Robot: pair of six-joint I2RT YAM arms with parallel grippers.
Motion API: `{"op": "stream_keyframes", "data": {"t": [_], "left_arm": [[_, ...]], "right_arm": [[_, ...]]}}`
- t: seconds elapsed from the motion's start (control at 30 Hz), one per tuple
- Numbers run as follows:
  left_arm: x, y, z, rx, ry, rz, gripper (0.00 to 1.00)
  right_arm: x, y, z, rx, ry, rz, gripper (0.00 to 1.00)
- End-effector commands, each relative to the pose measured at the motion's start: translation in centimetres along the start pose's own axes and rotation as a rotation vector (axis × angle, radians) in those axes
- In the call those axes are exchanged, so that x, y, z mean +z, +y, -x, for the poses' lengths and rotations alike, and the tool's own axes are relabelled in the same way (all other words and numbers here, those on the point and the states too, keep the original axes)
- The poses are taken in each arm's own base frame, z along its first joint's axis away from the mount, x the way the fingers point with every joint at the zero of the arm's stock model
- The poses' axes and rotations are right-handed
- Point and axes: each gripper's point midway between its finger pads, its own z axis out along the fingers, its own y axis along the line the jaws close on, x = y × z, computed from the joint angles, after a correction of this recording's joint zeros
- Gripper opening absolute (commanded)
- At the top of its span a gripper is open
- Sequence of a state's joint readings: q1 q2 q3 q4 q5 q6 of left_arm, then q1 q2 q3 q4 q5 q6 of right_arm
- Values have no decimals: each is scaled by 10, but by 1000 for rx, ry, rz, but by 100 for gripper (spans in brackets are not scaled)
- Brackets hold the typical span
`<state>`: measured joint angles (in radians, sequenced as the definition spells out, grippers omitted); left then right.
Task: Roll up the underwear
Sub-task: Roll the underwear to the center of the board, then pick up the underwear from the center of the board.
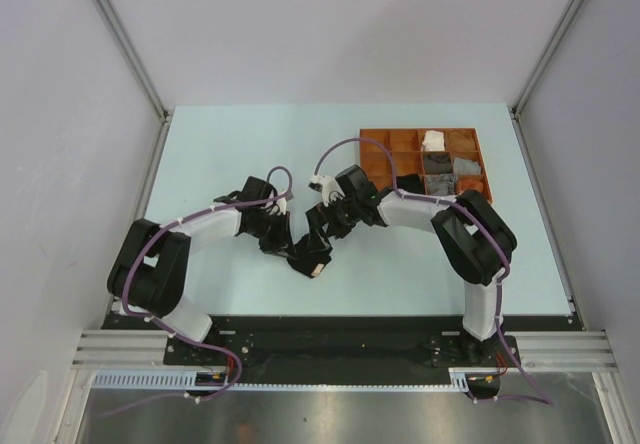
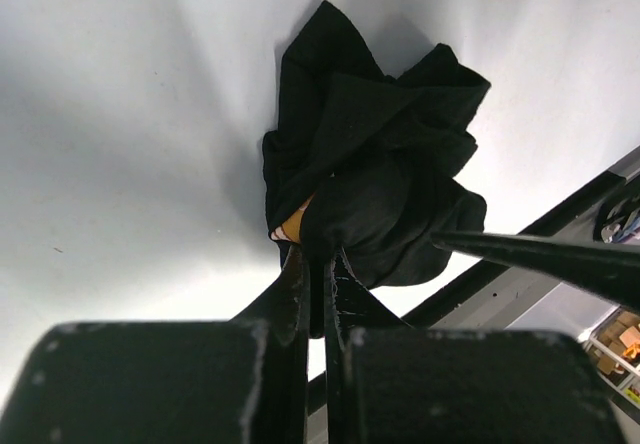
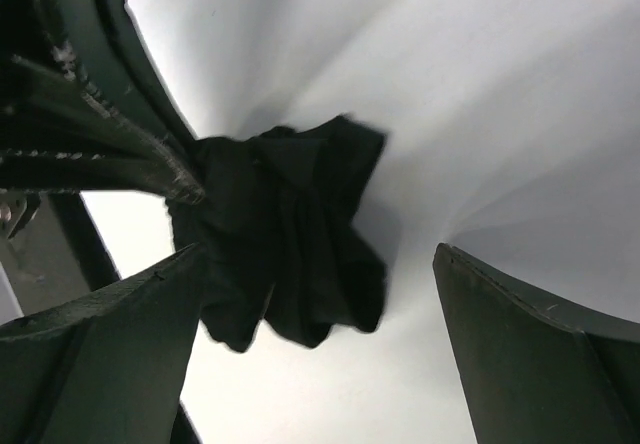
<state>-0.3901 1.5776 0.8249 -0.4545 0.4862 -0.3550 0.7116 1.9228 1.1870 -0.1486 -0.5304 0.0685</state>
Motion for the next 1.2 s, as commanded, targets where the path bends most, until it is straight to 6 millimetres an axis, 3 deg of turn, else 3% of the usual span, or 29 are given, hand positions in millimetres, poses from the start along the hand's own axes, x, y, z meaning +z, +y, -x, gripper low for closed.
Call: {"op": "stream_keyframes", "data": {"t": [0.0, 0.33, 0.87, 0.97, 1.0, 1.17], "left_arm": [[-5, 9, -20, 5, 64, 41, 0], [-4, 8, -17, -5, 51, 40, 0], [-1, 1, -13, -21, 41, 5, 0], [0, 2, -13, -23, 41, 5, 0], [-1, 1, -12, -23, 39, 4, 0], [0, 1, -11, -27, 39, -1, 0]], "right_arm": [[7, 7, -1, 60, -7, 111, 98], [9, 43, -2, 66, 14, 142, 96], [18, 66, -7, -157, -5, -149, 90], [19, 66, -10, -171, 3, -177, 76], [19, 65, -11, -172, 7, -185, 64], [16, 60, -19, -205, 42, -238, 47]]}}
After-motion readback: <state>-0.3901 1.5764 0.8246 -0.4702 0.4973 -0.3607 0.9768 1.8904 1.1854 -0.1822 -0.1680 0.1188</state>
